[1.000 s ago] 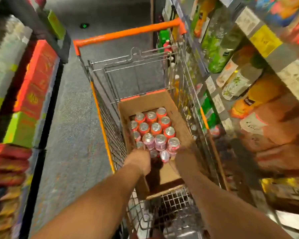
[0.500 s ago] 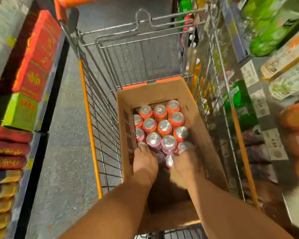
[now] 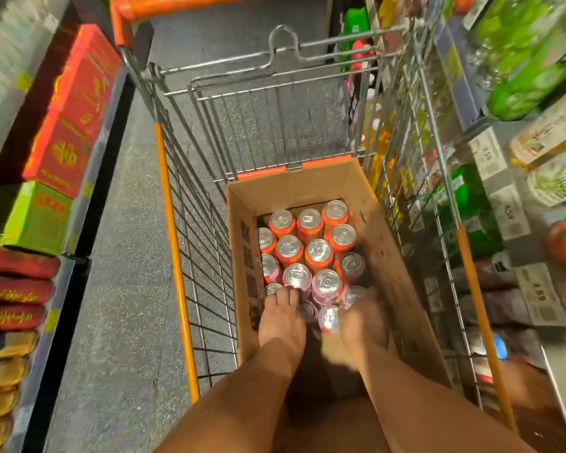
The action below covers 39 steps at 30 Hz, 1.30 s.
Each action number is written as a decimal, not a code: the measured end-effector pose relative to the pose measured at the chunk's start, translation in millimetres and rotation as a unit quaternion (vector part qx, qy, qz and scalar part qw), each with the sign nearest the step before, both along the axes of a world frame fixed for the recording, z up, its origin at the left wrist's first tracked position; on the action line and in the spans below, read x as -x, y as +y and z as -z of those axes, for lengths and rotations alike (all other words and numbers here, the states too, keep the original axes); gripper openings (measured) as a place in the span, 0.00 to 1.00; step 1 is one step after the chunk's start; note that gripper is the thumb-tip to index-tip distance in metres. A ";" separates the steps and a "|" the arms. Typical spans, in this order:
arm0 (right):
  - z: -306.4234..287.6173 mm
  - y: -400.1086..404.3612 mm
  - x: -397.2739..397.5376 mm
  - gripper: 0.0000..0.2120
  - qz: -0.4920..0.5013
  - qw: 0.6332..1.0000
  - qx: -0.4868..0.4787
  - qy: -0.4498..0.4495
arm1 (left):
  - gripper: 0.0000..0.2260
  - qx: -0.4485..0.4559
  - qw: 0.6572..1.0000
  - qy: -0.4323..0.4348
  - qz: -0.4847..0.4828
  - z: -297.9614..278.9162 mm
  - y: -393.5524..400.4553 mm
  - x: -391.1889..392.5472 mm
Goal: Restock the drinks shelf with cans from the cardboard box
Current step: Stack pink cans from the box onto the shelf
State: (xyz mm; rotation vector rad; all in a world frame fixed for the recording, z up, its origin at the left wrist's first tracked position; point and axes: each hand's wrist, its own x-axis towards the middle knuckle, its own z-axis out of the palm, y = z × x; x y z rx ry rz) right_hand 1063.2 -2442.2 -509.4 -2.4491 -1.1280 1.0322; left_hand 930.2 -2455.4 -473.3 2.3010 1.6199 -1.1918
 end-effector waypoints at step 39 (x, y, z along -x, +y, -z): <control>-446.0 -252.4 28.9 0.23 0.351 0.873 -0.245 -0.235 | 0.21 0.006 0.823 -0.514 0.242 -420.0 -69.0 -18.5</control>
